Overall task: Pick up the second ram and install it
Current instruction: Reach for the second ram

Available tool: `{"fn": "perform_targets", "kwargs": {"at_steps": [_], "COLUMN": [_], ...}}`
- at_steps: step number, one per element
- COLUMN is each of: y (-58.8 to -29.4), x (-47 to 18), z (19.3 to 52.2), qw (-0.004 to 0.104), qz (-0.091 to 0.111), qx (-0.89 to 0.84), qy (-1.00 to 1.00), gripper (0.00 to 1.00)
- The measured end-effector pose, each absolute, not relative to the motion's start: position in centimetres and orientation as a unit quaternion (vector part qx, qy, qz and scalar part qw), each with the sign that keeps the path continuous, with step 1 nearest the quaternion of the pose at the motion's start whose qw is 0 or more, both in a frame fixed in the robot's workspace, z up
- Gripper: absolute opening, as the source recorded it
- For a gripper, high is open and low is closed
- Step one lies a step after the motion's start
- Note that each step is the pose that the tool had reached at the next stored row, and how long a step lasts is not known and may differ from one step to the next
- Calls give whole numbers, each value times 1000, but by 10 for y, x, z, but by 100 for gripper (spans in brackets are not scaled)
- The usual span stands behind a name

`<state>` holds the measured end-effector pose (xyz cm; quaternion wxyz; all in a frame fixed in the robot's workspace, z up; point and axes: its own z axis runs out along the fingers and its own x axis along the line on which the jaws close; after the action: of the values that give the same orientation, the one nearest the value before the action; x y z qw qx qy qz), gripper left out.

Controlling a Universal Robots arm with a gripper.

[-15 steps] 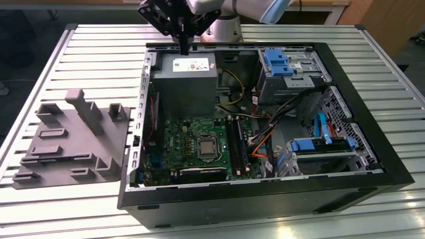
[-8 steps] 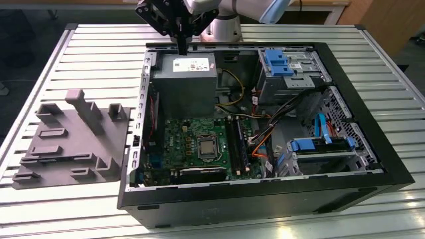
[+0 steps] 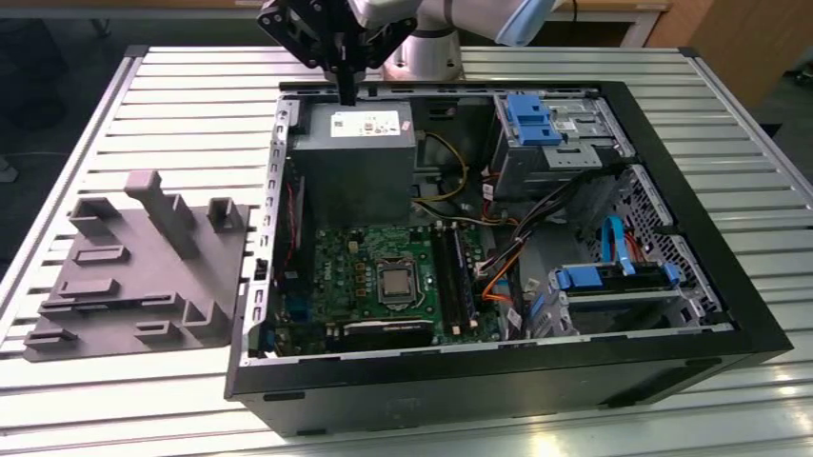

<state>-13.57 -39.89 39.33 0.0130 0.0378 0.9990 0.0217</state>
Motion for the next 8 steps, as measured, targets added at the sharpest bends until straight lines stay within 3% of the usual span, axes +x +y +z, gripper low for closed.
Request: {"fn": "perform_targets", "kwargs": {"at_steps": [8], "y": [-399], "x": [-138], "z": [393], "qw": [13], "qz": [22], "qx": [38], "qy": [999], "gripper": [11]}}
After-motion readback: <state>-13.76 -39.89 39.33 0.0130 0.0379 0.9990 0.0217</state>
